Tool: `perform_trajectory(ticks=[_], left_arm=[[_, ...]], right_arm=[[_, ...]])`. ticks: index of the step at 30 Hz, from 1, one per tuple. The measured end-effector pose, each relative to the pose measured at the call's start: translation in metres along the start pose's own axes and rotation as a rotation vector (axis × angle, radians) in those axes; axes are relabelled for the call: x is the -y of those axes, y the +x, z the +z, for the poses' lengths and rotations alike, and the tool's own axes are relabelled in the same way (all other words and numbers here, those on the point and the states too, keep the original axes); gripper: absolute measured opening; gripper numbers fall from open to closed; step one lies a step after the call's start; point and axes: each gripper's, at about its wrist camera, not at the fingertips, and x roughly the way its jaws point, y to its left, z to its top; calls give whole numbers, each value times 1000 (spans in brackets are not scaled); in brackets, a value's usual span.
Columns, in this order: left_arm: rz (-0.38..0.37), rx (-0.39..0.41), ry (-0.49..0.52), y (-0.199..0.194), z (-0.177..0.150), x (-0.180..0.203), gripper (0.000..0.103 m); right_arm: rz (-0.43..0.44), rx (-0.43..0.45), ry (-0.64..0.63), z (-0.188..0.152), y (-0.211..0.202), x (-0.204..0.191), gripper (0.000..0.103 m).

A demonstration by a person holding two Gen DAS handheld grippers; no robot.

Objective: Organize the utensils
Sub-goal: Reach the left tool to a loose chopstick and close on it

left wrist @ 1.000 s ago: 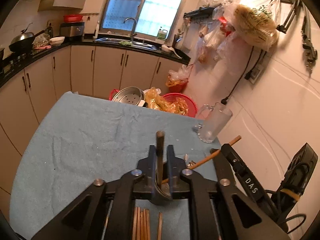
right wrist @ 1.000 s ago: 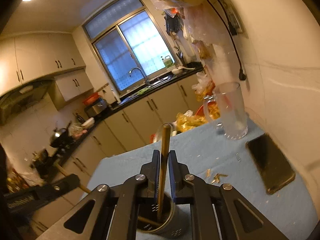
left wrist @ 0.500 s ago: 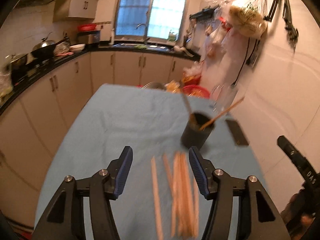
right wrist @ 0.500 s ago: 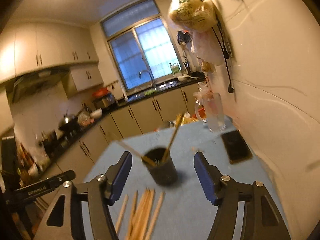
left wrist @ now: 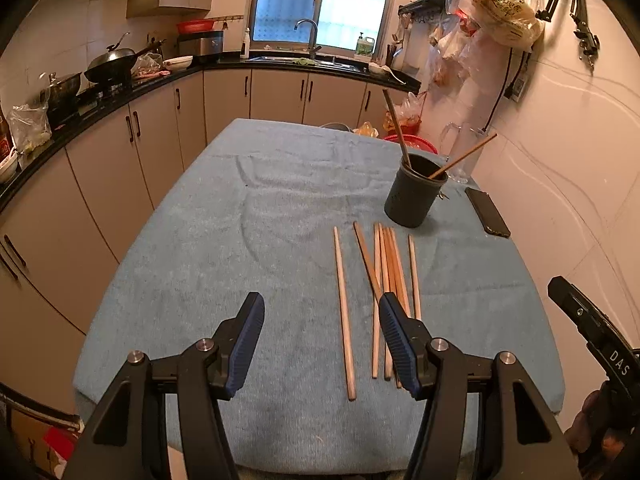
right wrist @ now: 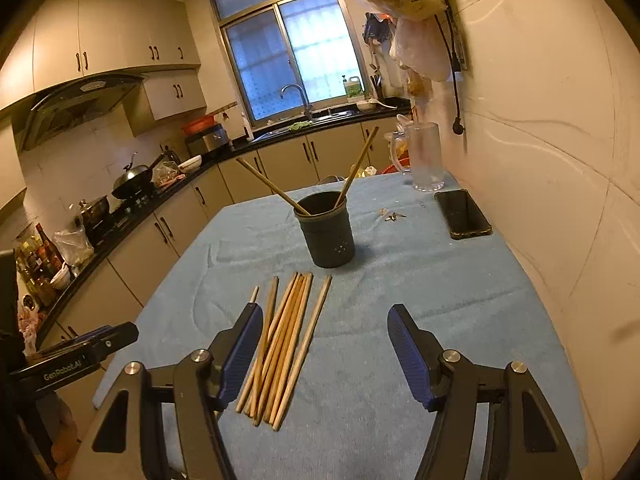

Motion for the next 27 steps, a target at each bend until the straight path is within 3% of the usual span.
perform_trajectory(ticks=[11, 27], left_arm=[[12, -4, 4, 3, 1, 0, 61], [23, -109, -21, 60, 14, -9, 61]], right_arm=[[12, -60, 2, 0, 12, -7, 67], [10, -178, 9, 3, 71, -5, 67]])
